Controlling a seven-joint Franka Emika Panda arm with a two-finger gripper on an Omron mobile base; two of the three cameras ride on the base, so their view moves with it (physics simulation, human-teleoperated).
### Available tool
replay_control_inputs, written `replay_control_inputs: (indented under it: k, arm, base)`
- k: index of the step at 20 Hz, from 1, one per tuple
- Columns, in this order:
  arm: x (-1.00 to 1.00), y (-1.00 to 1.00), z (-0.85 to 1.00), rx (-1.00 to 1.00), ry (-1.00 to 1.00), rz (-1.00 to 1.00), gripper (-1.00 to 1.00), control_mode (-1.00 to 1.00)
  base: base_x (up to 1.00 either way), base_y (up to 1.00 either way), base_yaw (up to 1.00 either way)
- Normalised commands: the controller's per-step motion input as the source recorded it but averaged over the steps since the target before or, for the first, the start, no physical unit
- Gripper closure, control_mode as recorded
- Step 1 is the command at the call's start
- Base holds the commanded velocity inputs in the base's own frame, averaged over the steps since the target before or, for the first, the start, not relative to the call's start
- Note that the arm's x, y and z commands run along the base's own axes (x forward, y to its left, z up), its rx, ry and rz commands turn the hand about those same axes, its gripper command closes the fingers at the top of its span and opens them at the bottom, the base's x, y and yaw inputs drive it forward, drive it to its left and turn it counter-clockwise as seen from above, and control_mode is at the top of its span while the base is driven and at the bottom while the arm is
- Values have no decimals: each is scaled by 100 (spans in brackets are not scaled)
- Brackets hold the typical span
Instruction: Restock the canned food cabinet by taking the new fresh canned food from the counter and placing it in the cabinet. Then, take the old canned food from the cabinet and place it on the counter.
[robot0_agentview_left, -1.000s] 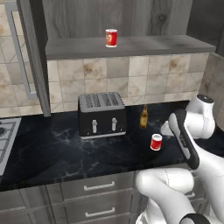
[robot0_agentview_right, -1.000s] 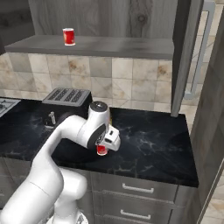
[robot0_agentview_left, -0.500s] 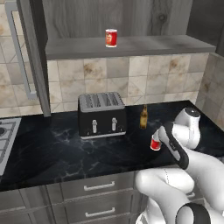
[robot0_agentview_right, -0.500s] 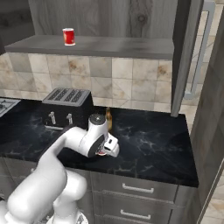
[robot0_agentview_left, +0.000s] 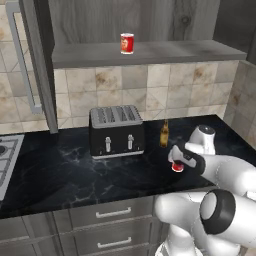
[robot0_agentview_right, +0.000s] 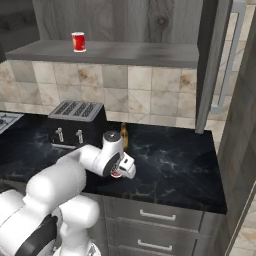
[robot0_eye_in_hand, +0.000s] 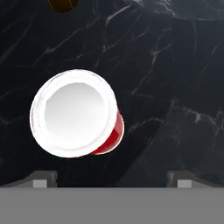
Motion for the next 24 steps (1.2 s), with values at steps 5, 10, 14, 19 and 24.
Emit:
replay_control_inputs:
  k: [5,10,14,19,24]
  arm:
    - [20,0,-21,-4,0,0,-100,-100]
    - [13,0,-38,-9,-1,0,-100,-100]
    - [15,0,-23,-2,0,0,-100,-100]
    - [6,0,-22,0,-7,0,100,-100]
    - [0,0,-4,0,-4,0,100,-100]
  base:
    - [0,0,0]
    - [0,0,0]
    - [0,0,0]
    - [0,0,0]
    - [0,0,0]
